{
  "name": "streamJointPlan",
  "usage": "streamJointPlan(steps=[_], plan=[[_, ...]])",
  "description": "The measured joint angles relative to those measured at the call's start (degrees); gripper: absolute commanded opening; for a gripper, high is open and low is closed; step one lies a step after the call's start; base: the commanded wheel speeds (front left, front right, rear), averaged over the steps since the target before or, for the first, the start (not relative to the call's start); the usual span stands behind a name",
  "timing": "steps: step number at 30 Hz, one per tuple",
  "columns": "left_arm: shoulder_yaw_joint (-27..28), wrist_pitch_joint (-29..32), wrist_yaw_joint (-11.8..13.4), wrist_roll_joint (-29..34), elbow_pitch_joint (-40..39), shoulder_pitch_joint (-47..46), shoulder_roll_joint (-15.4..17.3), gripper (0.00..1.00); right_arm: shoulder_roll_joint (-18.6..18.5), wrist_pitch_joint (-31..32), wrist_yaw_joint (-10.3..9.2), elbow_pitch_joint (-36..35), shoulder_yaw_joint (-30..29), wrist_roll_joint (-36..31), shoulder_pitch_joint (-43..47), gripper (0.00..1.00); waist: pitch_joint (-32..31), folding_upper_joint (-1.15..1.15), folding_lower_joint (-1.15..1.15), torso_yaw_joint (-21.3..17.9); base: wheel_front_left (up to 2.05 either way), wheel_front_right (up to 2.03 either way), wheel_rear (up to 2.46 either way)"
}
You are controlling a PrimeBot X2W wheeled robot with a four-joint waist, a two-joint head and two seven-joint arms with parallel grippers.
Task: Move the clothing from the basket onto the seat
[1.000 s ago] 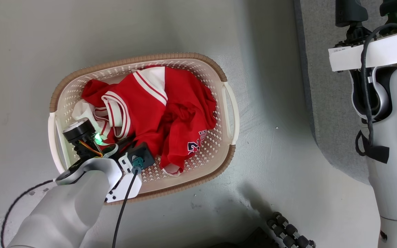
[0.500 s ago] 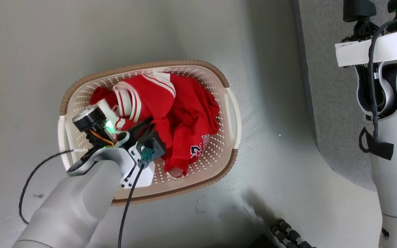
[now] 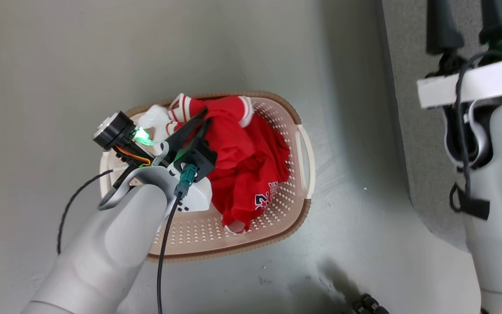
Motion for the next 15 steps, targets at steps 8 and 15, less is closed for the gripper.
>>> streamJointPlan(steps=[8, 15], plan=[[2.0, 0.0, 1.1, -5.0, -11.5, 2.4, -0.4, 0.0, -0.8, 0.0, 0.0, -1.5, 1.0, 0.0, 2.6, 1.0, -3.1, 0.0, 0.0, 1.6, 0.0, 0.0, 0.0], [3.5, 0.0, 1.8, -6.7, -20.0, 4.9, -0.1, 0.0, -1.1, 0.0, 0.0, -2.8, 2.3, 1.6, 7.0, 1.0, -6.8, 0.0, 0.0, 3.2, 0.0, 0.0, 0.0]])
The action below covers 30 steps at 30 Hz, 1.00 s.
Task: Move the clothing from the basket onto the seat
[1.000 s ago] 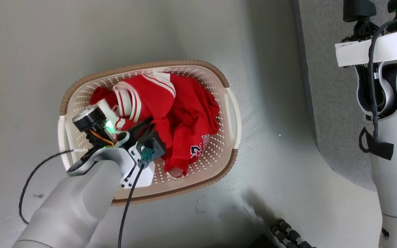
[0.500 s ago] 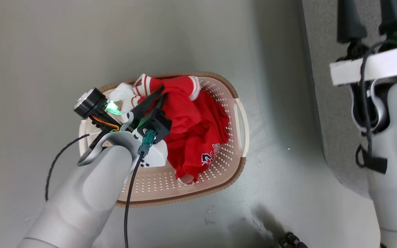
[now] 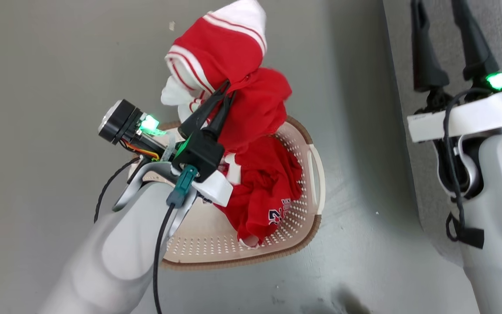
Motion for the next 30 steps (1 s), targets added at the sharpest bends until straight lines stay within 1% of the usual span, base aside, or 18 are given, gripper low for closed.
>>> streamJointPlan(steps=[4, 13, 20, 27, 30], plan=[[0.6, 0.0, 0.1, -1.2, -2.7, 1.7, 0.9, 0.0, -0.8, 0.0, 0.0, -0.1, 0.9, 0.0, 1.8, 1.0, -2.1, 0.0, 0.0, 0.7, 0.0, 0.0, 0.0], [1.6, 0.0, 0.0, -2.1, -7.9, 4.5, 3.6, 0.0, -3.8, 0.0, 0.0, 0.1, 5.1, 0.1, 6.3, 1.0, -7.2, 0.0, 0.0, 2.1, 0.0, 0.0, 0.0], [2.6, 0.0, -0.1, -3.0, -11.2, 5.9, 4.4, 0.0, -5.3, 0.0, 0.0, 0.3, 7.8, 0.7, 8.8, 1.0, -10.9, 0.0, 0.0, 2.9, 0.0, 0.0, 0.0], [3.2, -0.1, -0.4, -3.5, -14.2, 8.0, 6.0, 0.0, -8.0, 0.0, 0.0, 1.2, 12.6, 2.5, 11.9, 1.0, -15.3, 0.0, 0.0, 3.7, 0.0, 0.0, 0.0], [3.2, -0.1, -1.3, -3.5, -15.4, 8.1, 6.6, 0.0, -9.7, 0.0, 0.0, 1.8, 15.4, 2.5, 13.2, 1.0, -17.1, 0.0, 0.0, 4.0, 0.0, 0.0, 0.0]])
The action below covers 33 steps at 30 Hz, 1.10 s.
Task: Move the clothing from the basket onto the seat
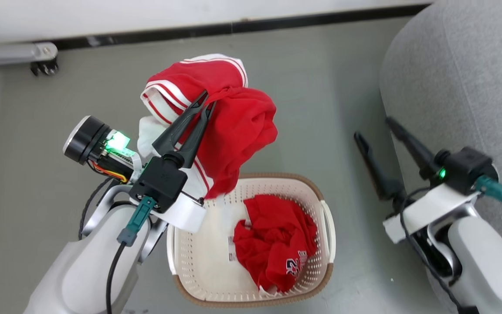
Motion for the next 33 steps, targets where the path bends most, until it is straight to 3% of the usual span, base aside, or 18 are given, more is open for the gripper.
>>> streamJointPlan(steps=[9, 19, 33], plan=[[-0.3, -0.2, -1.8, -1.5, -2.3, 0.8, 0.7, 0.0, -4.9, 0.0, 0.0, 0.5, 10.4, -0.7, 0.7, 1.0, -5.2, 0.0, 0.0, 0.8, 0.0, 0.0, 0.0], [-2.1, -0.2, -3.9, -2.5, -2.7, 2.9, 0.5, 0.0, -6.0, 0.5, 0.01, -0.2, 19.7, 0.0, 0.2, 1.0, -10.0, 0.0, 0.0, 1.3, 0.0, 0.0, 0.0], [-4.5, -0.2, -5.6, -3.3, -3.0, 4.6, -0.1, 0.0, -6.7, 1.1, 0.01, -0.1, 26.6, 3.1, -2.1, 1.0, -14.7, 0.0, 0.0, 1.9, 0.0, 0.0, 0.0]])
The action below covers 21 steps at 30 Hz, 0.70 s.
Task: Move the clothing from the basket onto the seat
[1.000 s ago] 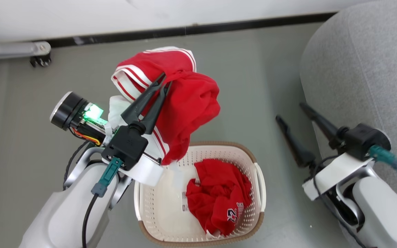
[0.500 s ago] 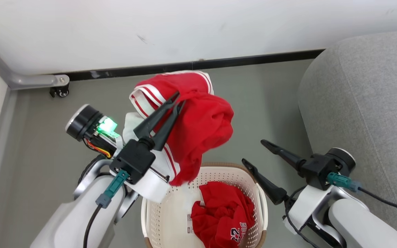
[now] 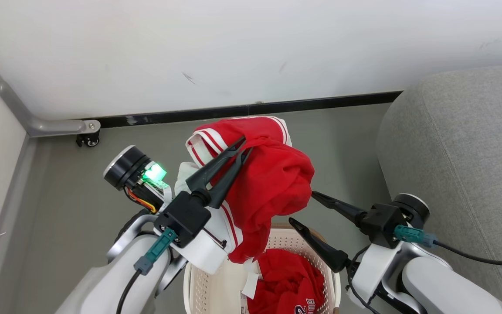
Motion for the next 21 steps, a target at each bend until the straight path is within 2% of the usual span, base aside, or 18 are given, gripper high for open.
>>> streamJointPlan(steps=[15, 16, 17, 18, 19, 21], plan=[[-2.5, 0.0, -1.0, -1.3, 0.0, 1.1, -1.3, 0.0, 1.1, 0.7, 0.04, 1.9, 8.7, 2.4, -6.4, 1.0, -2.0, 0.0, 0.0, 1.2, 0.0, 0.0, 0.0], [-2.6, 0.0, -1.4, -1.4, 0.0, 1.1, -1.4, 0.0, 1.2, 0.7, 0.04, 2.1, 9.1, 2.4, -6.9, 0.86, -2.0, 0.0, 0.0, 1.3, 0.0, 0.0, 0.0], [-2.7, 0.0, -1.4, -1.6, 0.0, 1.1, -1.5, 0.0, 1.4, 0.7, 0.04, 2.3, 9.5, 2.5, -7.4, 0.6, -2.0, 0.0, 0.0, 1.4, 0.0, 0.0, 0.0], [-2.7, 0.0, -1.4, -1.8, 0.1, 1.1, -1.5, 0.0, 1.6, 0.7, 0.04, 2.5, 9.8, 2.5, -7.8, 0.6, -2.0, 0.0, 0.0, 1.5, 0.0, 0.0, 0.0], [-2.7, 0.0, -1.4, -2.1, 0.2, 1.1, -1.6, 0.0, 1.8, 0.7, 0.04, 2.7, 10.0, 2.5, -8.2, 0.48, -2.0, 0.0, 0.0, 1.6, 0.0, 0.0, 0.0], [-2.7, 0.0, -1.4, -2.4, 0.4, 1.3, -1.7, 0.0, 1.9, 0.7, 0.04, 3.3, 10.4, 2.6, -8.8, 0.39, -2.0, 0.0, 0.0, 1.8, 0.0, 0.0, 0.0]])
